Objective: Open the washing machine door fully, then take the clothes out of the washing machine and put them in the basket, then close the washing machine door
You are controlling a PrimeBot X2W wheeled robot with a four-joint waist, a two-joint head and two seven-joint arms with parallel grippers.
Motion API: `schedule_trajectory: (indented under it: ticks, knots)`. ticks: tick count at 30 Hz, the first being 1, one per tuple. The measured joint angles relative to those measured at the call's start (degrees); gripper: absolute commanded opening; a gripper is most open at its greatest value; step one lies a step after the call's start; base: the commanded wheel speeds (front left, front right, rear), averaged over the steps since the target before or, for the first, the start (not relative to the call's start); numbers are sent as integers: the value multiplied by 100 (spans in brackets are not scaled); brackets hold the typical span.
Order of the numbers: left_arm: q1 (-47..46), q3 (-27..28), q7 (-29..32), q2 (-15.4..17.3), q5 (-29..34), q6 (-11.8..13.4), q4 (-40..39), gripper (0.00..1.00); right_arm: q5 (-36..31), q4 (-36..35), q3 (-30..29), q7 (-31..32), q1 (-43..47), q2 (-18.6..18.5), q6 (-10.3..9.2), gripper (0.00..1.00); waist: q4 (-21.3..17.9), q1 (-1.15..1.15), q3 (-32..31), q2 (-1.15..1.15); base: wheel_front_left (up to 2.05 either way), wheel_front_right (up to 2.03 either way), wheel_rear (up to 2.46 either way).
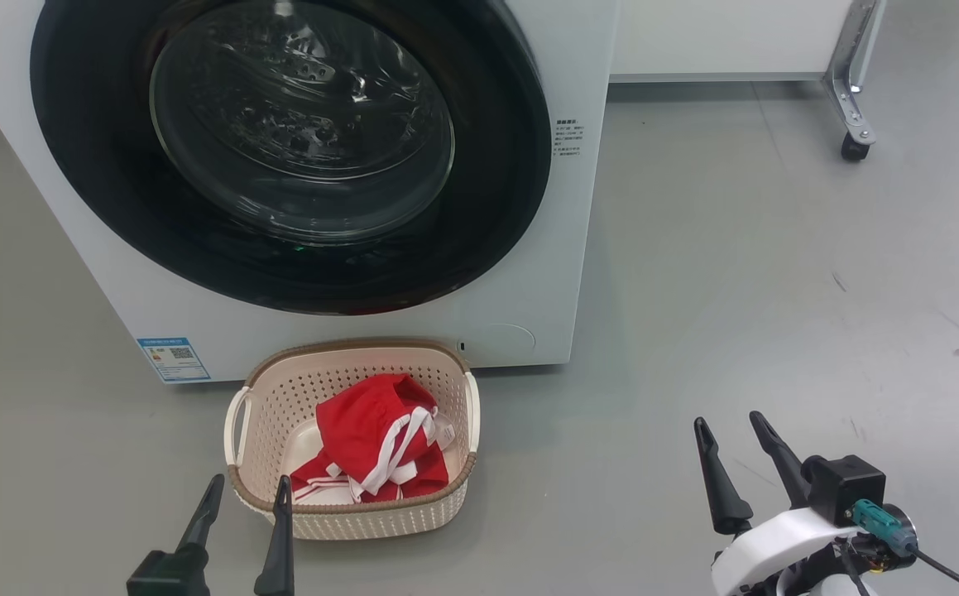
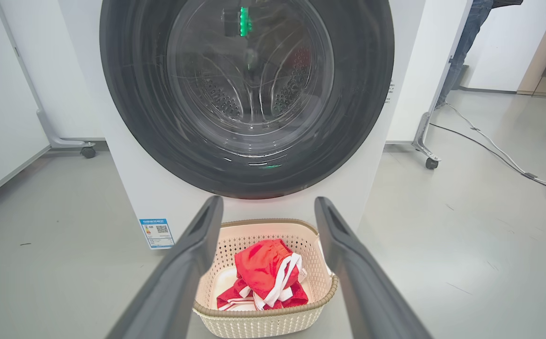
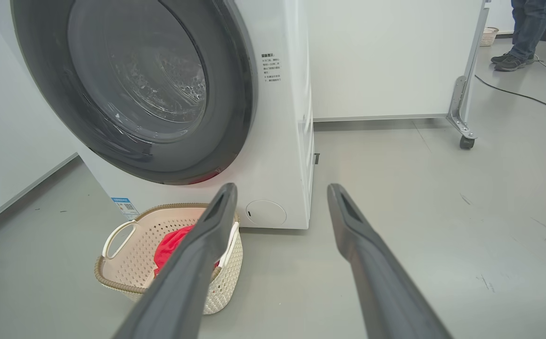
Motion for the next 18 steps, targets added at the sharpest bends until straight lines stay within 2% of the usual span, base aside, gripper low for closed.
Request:
schedule_trajectory:
  ticks: [18]
  knots:
    - [139,12,99,14,1,24,-202,100,0,-299,75,0,247,34,-100,100,6,0,-39,0,0,0,0]
